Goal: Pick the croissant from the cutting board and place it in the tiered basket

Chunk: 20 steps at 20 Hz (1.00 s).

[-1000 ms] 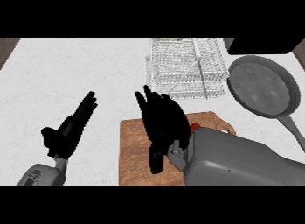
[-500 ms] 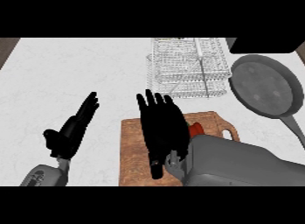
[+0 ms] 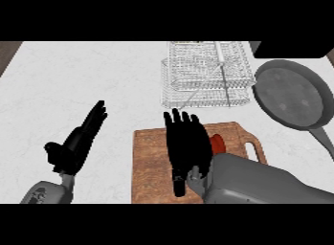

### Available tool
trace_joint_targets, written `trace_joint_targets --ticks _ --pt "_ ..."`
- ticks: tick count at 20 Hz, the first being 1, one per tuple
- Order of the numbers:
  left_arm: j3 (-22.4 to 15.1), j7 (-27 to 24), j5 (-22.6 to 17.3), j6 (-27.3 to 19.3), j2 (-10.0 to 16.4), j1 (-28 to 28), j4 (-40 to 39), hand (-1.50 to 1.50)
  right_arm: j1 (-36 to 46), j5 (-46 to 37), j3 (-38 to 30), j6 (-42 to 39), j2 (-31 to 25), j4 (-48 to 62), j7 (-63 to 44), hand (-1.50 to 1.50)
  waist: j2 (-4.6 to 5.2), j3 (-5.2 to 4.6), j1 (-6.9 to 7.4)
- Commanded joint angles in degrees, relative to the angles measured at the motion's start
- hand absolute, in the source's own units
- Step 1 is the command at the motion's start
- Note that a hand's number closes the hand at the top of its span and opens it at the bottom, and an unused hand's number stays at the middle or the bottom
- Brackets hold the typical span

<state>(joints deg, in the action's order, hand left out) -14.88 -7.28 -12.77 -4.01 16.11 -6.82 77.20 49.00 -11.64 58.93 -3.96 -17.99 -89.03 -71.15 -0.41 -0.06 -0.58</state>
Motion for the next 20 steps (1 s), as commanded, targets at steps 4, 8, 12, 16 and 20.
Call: trace_joint_targets --ticks 4,8,12,16,20 --pt "0.1 -2.2 1.1 1.2 -0.5 1.0 -1.4 0.00 -4.9 -5.3 -0.5 -0.5 0.8 2.4 -8.8 -1.50 0.21 0.02 0.18" --pt "1.4 0.3 -0.1 2.1 0.3 -0.2 0.0 0.00 -9.2 -8.5 0.6 0.7 1.8 0.8 -11.1 -1.50 0.09 0.03 0.13" --pt "1.8 1.0 0.1 2.7 -0.4 -2.2 -0.7 0.00 -11.4 -8.9 -2.2 -1.2 0.9 2.9 -7.5 -1.50 0.24 0.03 0.14" --pt "1.6 1.2 1.7 1.3 -2.0 -2.3 -1.3 0.00 -14.5 -12.3 -2.5 -1.7 3.0 1.0 -7.6 -1.50 0.26 0.03 0.18" --pt "1.8 4.9 0.9 2.5 -0.4 0.2 4.7 0.00 -17.7 -14.3 -5.3 -0.8 2.1 5.9 0.2 -1.50 0.26 0.07 0.82"
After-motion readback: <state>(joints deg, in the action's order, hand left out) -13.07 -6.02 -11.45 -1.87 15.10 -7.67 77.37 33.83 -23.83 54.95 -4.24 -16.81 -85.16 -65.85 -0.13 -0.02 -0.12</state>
